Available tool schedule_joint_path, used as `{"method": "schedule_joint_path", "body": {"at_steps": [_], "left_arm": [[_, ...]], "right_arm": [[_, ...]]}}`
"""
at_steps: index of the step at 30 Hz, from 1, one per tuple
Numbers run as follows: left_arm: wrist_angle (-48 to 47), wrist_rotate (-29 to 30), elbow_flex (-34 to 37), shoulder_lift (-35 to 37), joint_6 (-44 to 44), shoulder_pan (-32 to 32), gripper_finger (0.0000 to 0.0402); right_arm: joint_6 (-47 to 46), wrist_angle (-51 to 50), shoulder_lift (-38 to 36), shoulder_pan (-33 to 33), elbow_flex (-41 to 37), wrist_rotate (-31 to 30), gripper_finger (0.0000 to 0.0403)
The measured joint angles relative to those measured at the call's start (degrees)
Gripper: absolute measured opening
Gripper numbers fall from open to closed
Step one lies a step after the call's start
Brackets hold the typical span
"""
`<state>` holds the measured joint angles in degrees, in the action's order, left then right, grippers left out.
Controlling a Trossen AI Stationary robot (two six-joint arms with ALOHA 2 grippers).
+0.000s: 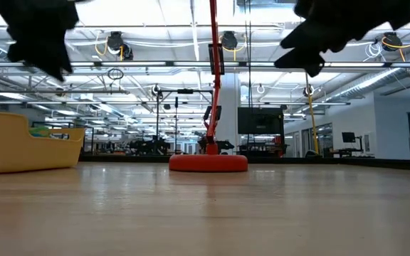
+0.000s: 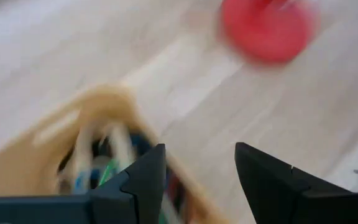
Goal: Pick and place rubber bands into bin
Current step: Return to Home Position
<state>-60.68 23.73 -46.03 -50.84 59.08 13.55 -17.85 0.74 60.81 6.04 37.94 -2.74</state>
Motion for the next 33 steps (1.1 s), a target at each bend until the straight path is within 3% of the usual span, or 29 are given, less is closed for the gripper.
{"method": "schedule_joint_path", "body": {"at_steps": [7,15,24,27,33], "left_arm": [[11.4,5.5,0.1,13.2,-14.3,3.9,0.0200],[18.4,9.6,0.1,19.5,-26.2,8.1,0.0200],[18.5,9.8,0.1,23.5,-30.8,10.7,0.0200],[18.8,9.5,0.1,25.2,-31.2,11.8,0.0200],[25.2,8.0,0.1,28.1,-37.5,14.5,0.0200]], "right_arm": [[-2.3,6.3,-14.8,-0.1,-11.2,0.0,0.0224],[-4.0,16.2,-29.5,-0.1,-21.5,0.0,0.0224],[-3.8,18.6,-33.8,-0.1,-26.3,0.3,0.0224],[-3.5,21.8,-35.9,-0.1,-27.6,3.1,0.0224],[-2.6,21.9,-41.1,0.0,-28.9,3.3,0.0224]]}}
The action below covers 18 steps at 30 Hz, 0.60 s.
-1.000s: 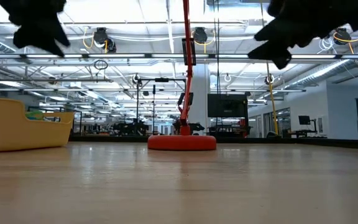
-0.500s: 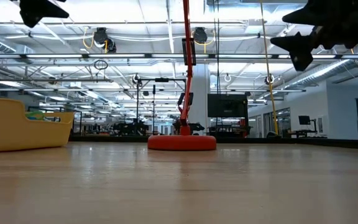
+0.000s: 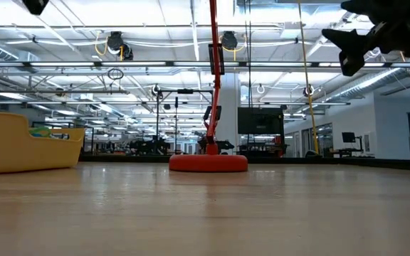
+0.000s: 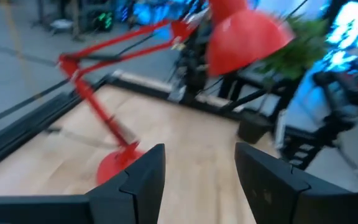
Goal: Pick and place rubber bands into bin
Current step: Return to Home Position
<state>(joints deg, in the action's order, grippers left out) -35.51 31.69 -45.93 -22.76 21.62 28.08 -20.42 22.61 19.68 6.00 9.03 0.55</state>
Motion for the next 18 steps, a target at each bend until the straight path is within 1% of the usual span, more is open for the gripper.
{"method": "schedule_joint_path", "body": {"at_steps": [2,3,7,9,11,13,14,16,18], "left_arm": [[3.5,-1.2,0.2,0.1,-2.3,0.6,0.0200],[5.5,-2.8,0.6,0.1,-3.8,0.7,0.0200],[14.1,-11.6,4.4,0.0,-9.0,1.0,0.0200],[17.7,-14.3,6.7,0.0,-11.2,1.0,0.0200],[17.8,-15.0,8.1,0.0,-13.0,1.0,0.0200],[14.7,-12.8,8.3,0.0,-14.2,0.8,0.0200],[12.7,-11.4,8.3,0.0,-13.0,0.8,0.0200],[9.6,-10.6,8.6,-0.3,-7.2,0.8,0.0200],[8.4,-10.7,9.7,-0.5,-5.5,0.8,0.0200]], "right_arm": [[0.6,-0.1,-1.7,0.0,-0.4,-0.3,0.0224],[0.6,-0.1,-2.4,0.0,-0.6,-0.3,0.0224],[0.7,-0.1,-4.4,0.0,-1.1,-0.3,0.0224],[0.7,-0.1,-4.9,0.0,-1.2,-0.4,0.0224],[1.0,-0.1,-5.1,0.0,-1.3,-0.6,0.0224],[2.4,-0.2,-5.1,0.0,-1.3,-0.6,0.0224],[3.3,-0.3,-5.0,0.0,-1.3,-0.5,0.0224],[3.6,-0.6,-5.1,0.0,-1.3,-0.5,0.0223],[2.2,-0.7,-5.1,0.0,-1.3,-0.5,0.0222]]}}
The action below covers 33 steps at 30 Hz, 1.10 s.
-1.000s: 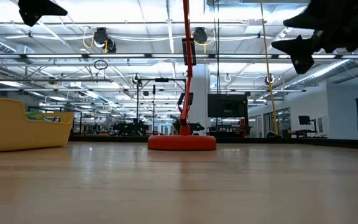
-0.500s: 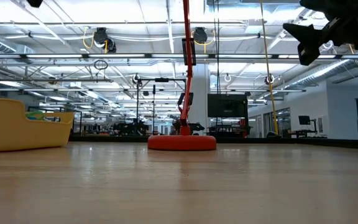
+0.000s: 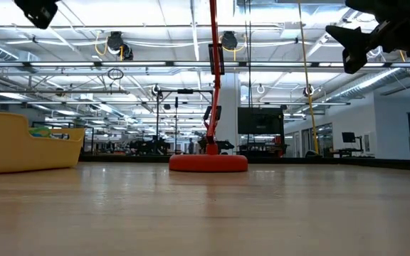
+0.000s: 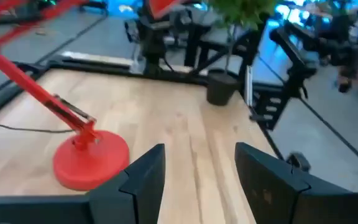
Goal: Pick and place rubber bands into bin
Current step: Return to Home Position
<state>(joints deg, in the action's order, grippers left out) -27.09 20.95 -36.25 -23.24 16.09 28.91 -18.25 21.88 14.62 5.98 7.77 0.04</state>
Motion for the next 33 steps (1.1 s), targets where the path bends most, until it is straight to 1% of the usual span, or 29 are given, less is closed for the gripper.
{"method": "schedule_joint_path", "body": {"at_steps": [1,2,5,6,7,8,9,12,13,16,19,21,24,26,28,31,33], "left_arm": [[0.2,-0.9,0.5,0.0,-0.4,0.0,0.0200],[1.4,-3.3,0.6,0.4,-1.2,0.0,0.0200],[7.1,-15.8,1.3,3.1,-6.0,0.0,0.0200],[9.4,-19.2,1.4,4.4,-8.2,0.1,0.0200],[11.4,-21.4,1.6,5.8,-9.6,0.1,0.0200],[12.3,-22.1,1.9,7.3,-10.5,0.0,0.0200],[12.5,-21.7,2.2,8.8,-10.7,0.0,0.0200],[11.0,-16.6,5.1,12.4,-8.4,0.0,0.0200],[10.6,-16.0,6.3,13.6,-7.8,0.0,0.0200],[10.7,-16.4,9.1,17.9,-5.0,0.0,0.0200],[10.8,-16.2,12.5,22.6,-4.8,0.0,0.0200],[11.9,-15.3,13.2,22.9,-4.9,-0.1,0.0200],[11.1,-16.3,13.6,22.8,-4.9,0.0,0.0200],[11.5,-14.9,14.5,23.0,-4.8,-0.1,0.0200],[13.9,-15.5,16.1,23.0,-4.4,-0.1,0.0200],[19.3,-18.9,19.1,23.0,-5.3,0.0,0.0200],[21.2,-22.2,21.8,23.0,-4.9,-0.1,0.0200]], "right_arm": [[-0.1,-0.1,0.0,0.0,0.0,0.1,0.0222],[0.6,-0.5,0.0,0.0,0.0,0.2,0.0222],[2.5,-1.0,-0.1,0.0,0.0,1.6,0.0224],[2.5,-0.8,-0.2,0.0,0.0,1.7,0.0224],[2.5,-0.7,-0.3,0.0,0.0,1.7,0.0224],[2.3,-0.7,-0.3,0.0,0.0,1.7,0.0223],[2.1,-0.7,-0.3,0.0,0.0,1.7,0.0222],[1.2,-0.6,-0.3,0.0,0.0,1.7,0.0222],[1.1,-0.6,-0.4,0.0,0.0,1.7,0.0223],[1.0,-0.4,-0.6,0.0,0.0,1.8,0.0224],[1.0,-0.4,-0.8,0.0,0.0,1.8,0.0222],[0.5,-0.4,-0.8,0.0,0.0,1.8,0.0221],[-0.1,-0.6,-1.0,0.0,0.0,1.8,0.0220],[0.3,-1.2,-1.5,0.0,0.0,2.1,0.0220],[1.0,-0.8,-1.6,0.0,0.0,3.1,0.0222],[1.2,-0.8,-1.8,0.0,0.0,4.8,0.0222],[1.3,-1.0,-1.8,0.0,0.0,6.7,0.0220]]}}
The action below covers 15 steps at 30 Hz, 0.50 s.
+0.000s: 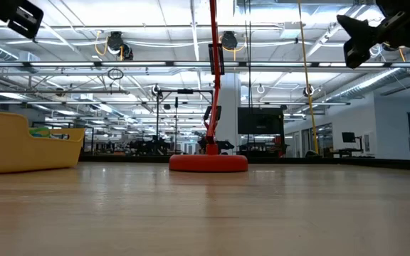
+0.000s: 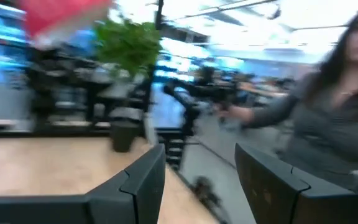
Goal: Pick and place rubber bands into bin
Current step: Return to Home Position
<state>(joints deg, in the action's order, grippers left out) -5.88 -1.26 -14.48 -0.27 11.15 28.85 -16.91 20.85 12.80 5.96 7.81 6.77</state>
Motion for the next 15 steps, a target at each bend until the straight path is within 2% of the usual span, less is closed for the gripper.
{"method": "schedule_joint_path", "body": {"at_steps": [6,9,12,15], "left_arm": [[13.8,-8.4,9.2,0.0,3.8,0.0,0.0200],[19.4,-7.5,12.8,0.0,4.3,0.0,0.0200],[18.0,-4.8,13.9,-0.1,3.9,-0.2,0.0200],[19.2,-4.6,13.8,0.0,1.2,-1.5,0.0200]], "right_arm": [[0.0,0.8,0.0,0.0,-0.9,6.9,0.0223],[-1.3,0.8,-0.2,-0.3,-2.0,6.9,0.0223],[-2.7,2.8,-0.4,-1.6,-3.9,7.2,0.0222],[-3.0,6.3,-1.5,-3.5,-5.5,9.4,0.0222]]}}
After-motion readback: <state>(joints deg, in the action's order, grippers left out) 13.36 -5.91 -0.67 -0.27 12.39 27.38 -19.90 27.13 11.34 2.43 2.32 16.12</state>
